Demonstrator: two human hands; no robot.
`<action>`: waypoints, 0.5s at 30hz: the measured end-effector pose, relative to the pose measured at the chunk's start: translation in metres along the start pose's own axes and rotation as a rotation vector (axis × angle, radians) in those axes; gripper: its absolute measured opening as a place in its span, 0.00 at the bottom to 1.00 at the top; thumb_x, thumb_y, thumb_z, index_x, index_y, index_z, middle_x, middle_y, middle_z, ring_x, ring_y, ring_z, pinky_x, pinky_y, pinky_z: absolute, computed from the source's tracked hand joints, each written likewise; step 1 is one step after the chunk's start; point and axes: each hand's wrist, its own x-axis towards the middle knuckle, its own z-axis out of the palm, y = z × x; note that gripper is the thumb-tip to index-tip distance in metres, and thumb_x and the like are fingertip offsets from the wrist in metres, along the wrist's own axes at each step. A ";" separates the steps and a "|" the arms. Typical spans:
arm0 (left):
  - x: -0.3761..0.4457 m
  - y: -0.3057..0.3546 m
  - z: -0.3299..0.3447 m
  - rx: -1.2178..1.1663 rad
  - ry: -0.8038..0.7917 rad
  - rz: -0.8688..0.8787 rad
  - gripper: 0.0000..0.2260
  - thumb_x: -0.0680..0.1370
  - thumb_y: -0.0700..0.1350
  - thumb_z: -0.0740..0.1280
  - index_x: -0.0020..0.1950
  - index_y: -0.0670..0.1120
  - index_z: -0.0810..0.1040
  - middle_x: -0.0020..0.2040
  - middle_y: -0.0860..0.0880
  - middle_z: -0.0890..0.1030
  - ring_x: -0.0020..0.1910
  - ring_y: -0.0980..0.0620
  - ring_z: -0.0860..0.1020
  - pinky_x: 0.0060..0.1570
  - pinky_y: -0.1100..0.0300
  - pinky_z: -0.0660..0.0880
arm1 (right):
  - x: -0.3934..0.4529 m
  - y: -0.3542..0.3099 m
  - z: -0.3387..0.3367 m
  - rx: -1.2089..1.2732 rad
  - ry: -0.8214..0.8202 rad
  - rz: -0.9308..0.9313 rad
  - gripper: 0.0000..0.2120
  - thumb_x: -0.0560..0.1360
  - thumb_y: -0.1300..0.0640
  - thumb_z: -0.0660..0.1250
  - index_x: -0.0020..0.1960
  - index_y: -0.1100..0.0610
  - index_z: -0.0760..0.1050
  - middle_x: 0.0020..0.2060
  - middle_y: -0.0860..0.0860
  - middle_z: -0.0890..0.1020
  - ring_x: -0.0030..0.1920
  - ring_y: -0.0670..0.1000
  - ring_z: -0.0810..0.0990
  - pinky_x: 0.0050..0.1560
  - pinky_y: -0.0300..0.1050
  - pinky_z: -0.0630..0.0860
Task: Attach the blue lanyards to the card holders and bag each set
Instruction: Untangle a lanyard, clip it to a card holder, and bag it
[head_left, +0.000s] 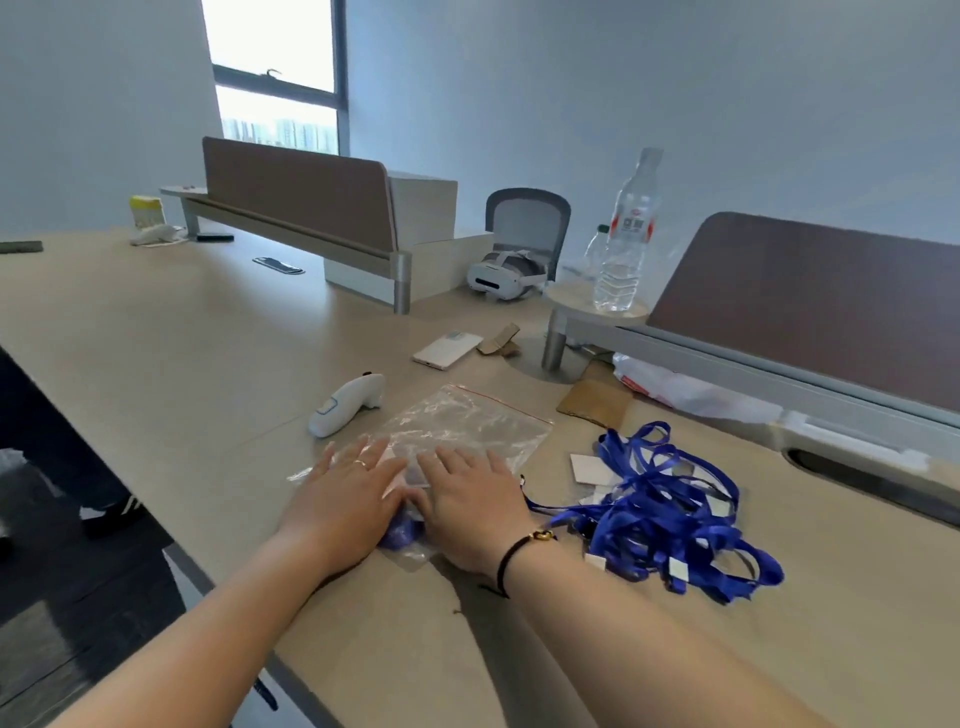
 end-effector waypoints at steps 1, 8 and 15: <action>-0.004 0.008 -0.003 -0.035 0.100 0.013 0.20 0.85 0.55 0.52 0.77 0.58 0.65 0.81 0.54 0.59 0.81 0.52 0.54 0.78 0.52 0.49 | -0.008 0.001 -0.006 0.040 0.051 0.005 0.22 0.83 0.42 0.51 0.72 0.51 0.68 0.69 0.52 0.73 0.70 0.56 0.68 0.71 0.57 0.63; -0.022 0.106 -0.011 -0.414 0.184 0.044 0.07 0.80 0.55 0.64 0.54 0.58 0.81 0.54 0.57 0.81 0.54 0.54 0.77 0.52 0.55 0.73 | -0.101 0.078 -0.048 0.367 0.214 0.200 0.09 0.80 0.48 0.64 0.56 0.48 0.80 0.49 0.45 0.82 0.49 0.46 0.79 0.52 0.47 0.79; -0.046 0.196 0.009 -0.229 -0.004 0.107 0.22 0.73 0.70 0.63 0.54 0.54 0.81 0.52 0.56 0.79 0.51 0.55 0.77 0.48 0.57 0.78 | -0.196 0.136 -0.033 0.417 0.170 0.472 0.05 0.77 0.46 0.67 0.52 0.43 0.78 0.44 0.41 0.81 0.44 0.41 0.78 0.48 0.41 0.77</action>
